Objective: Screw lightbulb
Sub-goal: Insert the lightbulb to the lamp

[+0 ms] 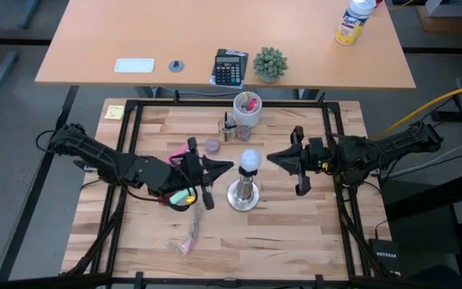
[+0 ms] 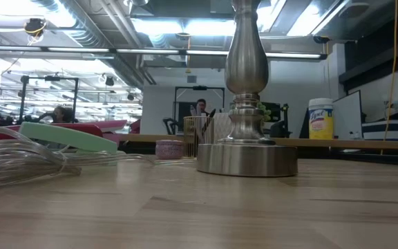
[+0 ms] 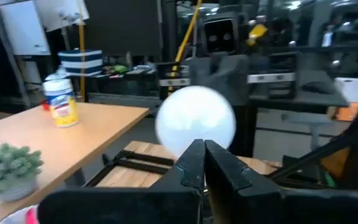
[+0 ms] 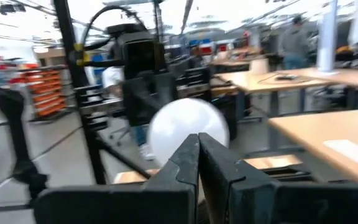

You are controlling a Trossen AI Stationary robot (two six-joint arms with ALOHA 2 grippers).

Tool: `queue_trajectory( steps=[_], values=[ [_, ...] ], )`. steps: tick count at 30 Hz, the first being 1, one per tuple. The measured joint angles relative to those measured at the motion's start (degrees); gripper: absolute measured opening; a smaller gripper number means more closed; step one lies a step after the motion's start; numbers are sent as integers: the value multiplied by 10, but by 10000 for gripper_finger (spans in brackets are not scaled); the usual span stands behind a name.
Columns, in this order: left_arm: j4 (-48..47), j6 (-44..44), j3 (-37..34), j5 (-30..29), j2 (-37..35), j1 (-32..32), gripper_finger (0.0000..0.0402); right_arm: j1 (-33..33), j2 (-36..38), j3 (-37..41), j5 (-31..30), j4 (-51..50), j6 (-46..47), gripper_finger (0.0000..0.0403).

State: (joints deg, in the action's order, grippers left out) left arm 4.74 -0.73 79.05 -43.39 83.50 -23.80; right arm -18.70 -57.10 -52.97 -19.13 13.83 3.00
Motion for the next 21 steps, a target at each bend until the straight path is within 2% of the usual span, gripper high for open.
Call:
queue_trajectory(
  steps=[5, 10, 21],
  values=[
    [28, 8, 0, 90, 0, 16, 3, 1, -12, 0, -43, 1, -12, 14],
    [32, 32, 0, 140, 0, 29, 3, 1, -27, 0, -48, 23, -19, 14],
    [15, 45, 0, 163, 5, 33, 3, 1, -39, 0, -49, 52, -33, 14]
  ],
)
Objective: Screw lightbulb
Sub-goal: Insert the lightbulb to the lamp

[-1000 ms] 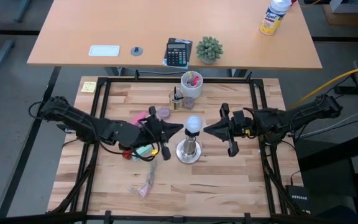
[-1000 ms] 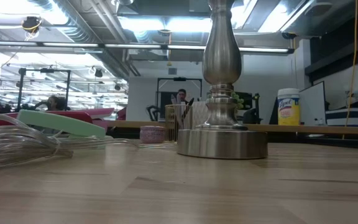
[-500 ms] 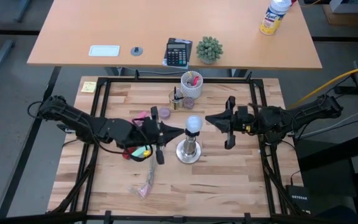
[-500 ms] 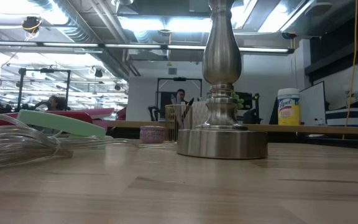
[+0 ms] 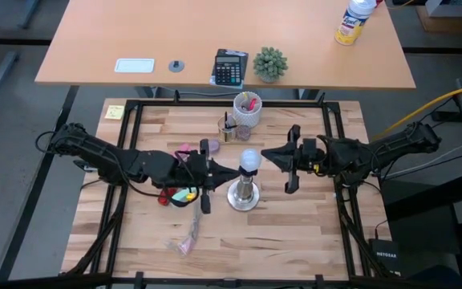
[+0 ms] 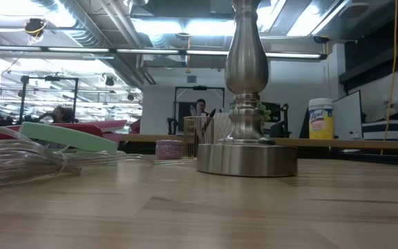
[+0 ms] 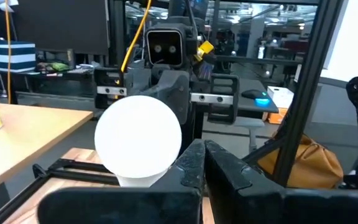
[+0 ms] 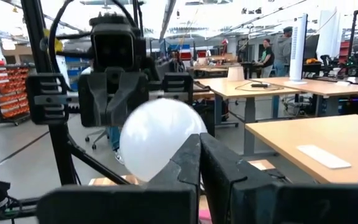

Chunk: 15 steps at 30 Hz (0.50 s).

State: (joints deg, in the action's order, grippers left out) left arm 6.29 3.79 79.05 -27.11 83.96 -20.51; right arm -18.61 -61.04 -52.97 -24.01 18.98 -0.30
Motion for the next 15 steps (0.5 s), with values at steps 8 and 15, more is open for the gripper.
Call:
queue_trajectory(
  steps=[8, 15],
  values=[
    [6, -1, -1, 7, 22, 11, 3, 0, 0, 0, 0, 5, 0, 14],
    [23, -7, -1, 5, 21, 14, 3, -1, 0, 0, 13, 2, 0, 14]
  ],
)
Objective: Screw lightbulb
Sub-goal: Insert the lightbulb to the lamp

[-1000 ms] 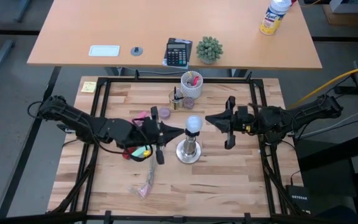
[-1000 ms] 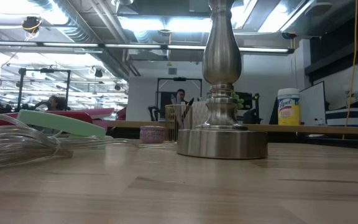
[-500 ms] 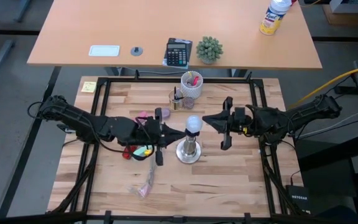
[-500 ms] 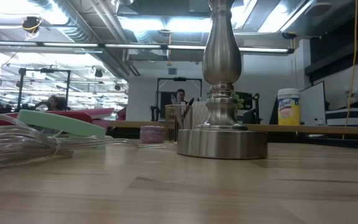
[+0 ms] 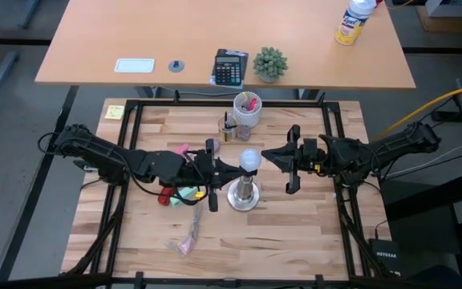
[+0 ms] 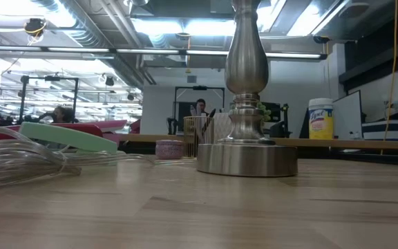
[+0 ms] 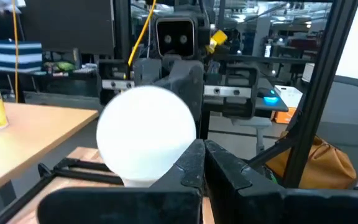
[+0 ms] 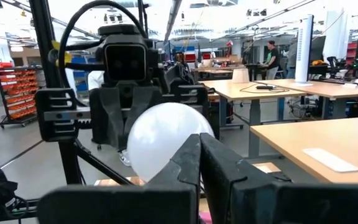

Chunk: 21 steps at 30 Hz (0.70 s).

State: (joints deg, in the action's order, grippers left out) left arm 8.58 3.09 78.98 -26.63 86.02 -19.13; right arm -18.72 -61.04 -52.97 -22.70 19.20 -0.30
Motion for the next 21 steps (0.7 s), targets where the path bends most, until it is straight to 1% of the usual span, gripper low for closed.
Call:
queue_trajectory(
  steps=[3, 7, 12, 15, 21],
  values=[
    [0, 0, 0, -2, 0, 0, 3, 0, 0, 0, 4, 0, 0, 14],
    [-2, 0, 0, -7, 0, 0, 3, 0, 0, 0, 28, 0, 13, 14],
    [-4, 1, 0, -18, 0, 0, 3, 0, 0, 0, 31, -1, 17, 14],
    [-6, 1, 0, -30, 0, 0, 3, 0, 0, 0, 43, -1, 17, 14],
    [-11, 3, 0, -32, 0, 0, 3, 0, 0, 0, 57, -1, 24, 14]
  ],
)
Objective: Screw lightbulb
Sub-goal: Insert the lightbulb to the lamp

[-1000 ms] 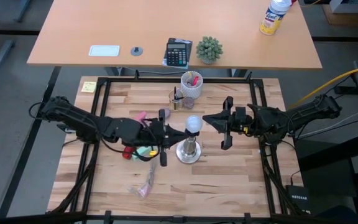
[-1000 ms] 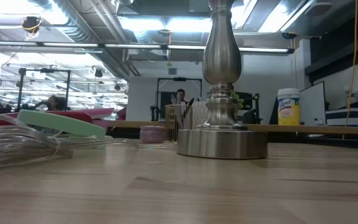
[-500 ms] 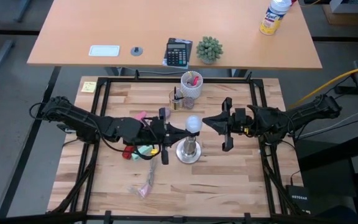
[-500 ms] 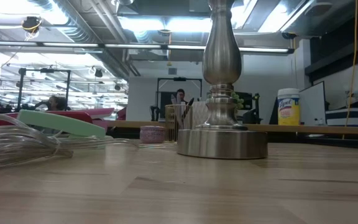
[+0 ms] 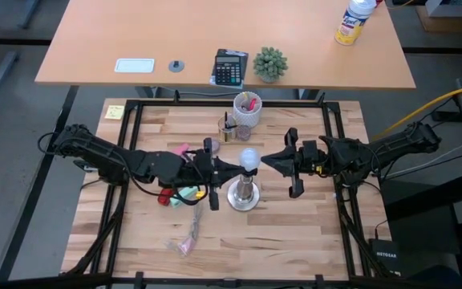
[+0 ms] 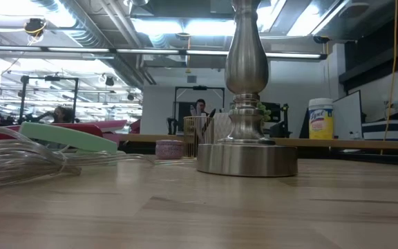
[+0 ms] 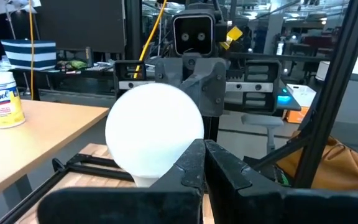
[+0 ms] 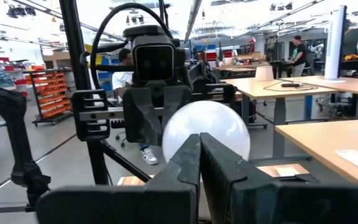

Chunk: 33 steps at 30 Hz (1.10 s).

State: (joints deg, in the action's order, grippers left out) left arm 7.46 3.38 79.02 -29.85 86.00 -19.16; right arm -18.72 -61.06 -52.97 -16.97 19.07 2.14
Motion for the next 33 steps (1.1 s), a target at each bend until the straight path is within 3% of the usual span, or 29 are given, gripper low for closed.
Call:
queue_trajectory(
  steps=[10, 20, 33],
  values=[
    [-10, -9, 0, -2, -3, -20, 3, 0, 11, 0, 0, -8, 4, 14],
    [-9, -41, 0, -17, -8, -22, 3, 4, 8, 0, -63, 0, -25, 14],
    [-9, -48, 0, -20, -8, -15, 3, 4, -11, 0, -64, 10, -26, 14]
  ],
)
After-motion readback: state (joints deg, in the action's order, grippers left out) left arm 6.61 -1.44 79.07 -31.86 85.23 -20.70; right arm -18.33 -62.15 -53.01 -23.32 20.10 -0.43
